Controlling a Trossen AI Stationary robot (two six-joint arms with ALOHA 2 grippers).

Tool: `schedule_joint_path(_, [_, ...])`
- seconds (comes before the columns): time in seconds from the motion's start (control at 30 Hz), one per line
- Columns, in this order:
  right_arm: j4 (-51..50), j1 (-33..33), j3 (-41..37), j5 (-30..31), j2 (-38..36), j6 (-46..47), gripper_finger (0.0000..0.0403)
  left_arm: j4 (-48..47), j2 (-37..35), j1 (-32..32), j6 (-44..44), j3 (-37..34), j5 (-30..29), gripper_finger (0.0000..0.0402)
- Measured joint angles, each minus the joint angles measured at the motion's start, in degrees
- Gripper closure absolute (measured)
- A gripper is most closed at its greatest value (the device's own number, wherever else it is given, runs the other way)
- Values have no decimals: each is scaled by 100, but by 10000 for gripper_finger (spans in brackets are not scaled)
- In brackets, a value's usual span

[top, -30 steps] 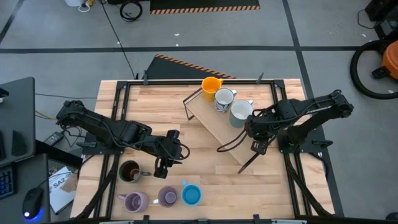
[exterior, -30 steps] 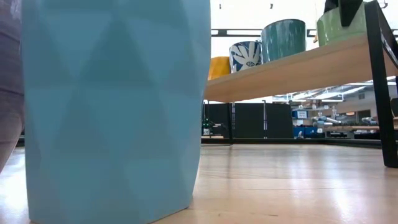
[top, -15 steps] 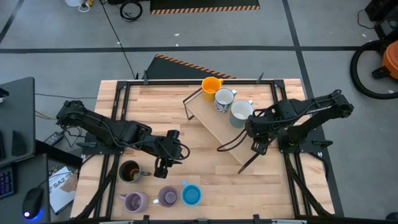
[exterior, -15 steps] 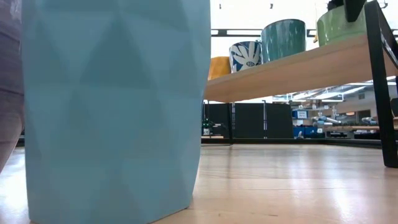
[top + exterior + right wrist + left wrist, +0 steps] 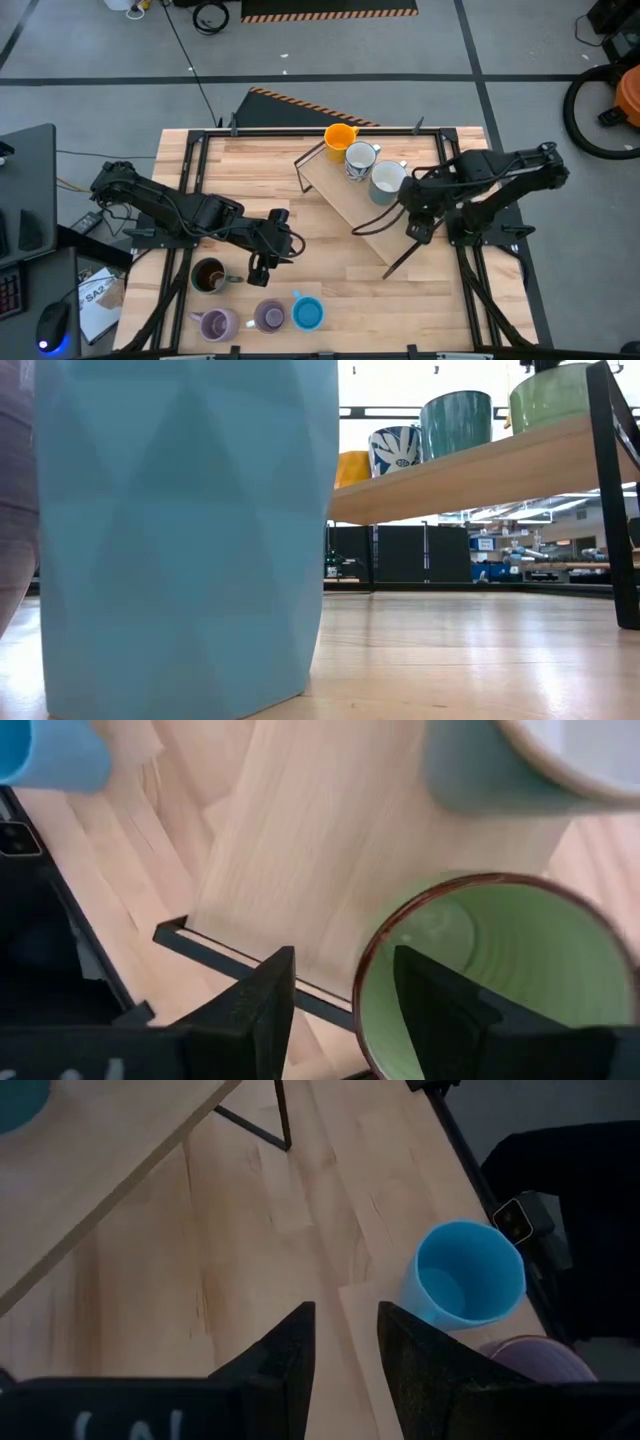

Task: Place coffee mugs
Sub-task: Put the dark blue patterned mug on the shelf

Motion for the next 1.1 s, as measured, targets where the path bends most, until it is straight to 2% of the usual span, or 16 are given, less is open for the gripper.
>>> schedule_joint_path(0.17, [-18,224,192,597,-101,-223,225,385,33,0,163,-184,-497,285])
schedule_joint_path(0.27, [46,366,195,858,-268,-308,225,1043,42,0,31,-508,-464,285])
schedule_joint_path(0.37, [261,569,195,1206,-413,-415,225,1187,42,-35,-73,-611,-353,285])
schedule_joint_path(0.47, [681,784,195,1713,-508,-603,225,1155,42,-168,-397,-618,-336,285])
schedule_joint_path(0.63, [1485,1068,195,2473,-502,-1015,225,1226,42,-508,-1413,-616,-320,285])
schedule_joint_path(0.93, [2816,1343,193,2545,-203,-2366,226,1154,294,-1197,-2926,-616,-398,285])
schedule_joint_path(1.1, [2958,1411,193,2469,-35,-2589,226,318,373,-1440,-3966,-616,-409,285])
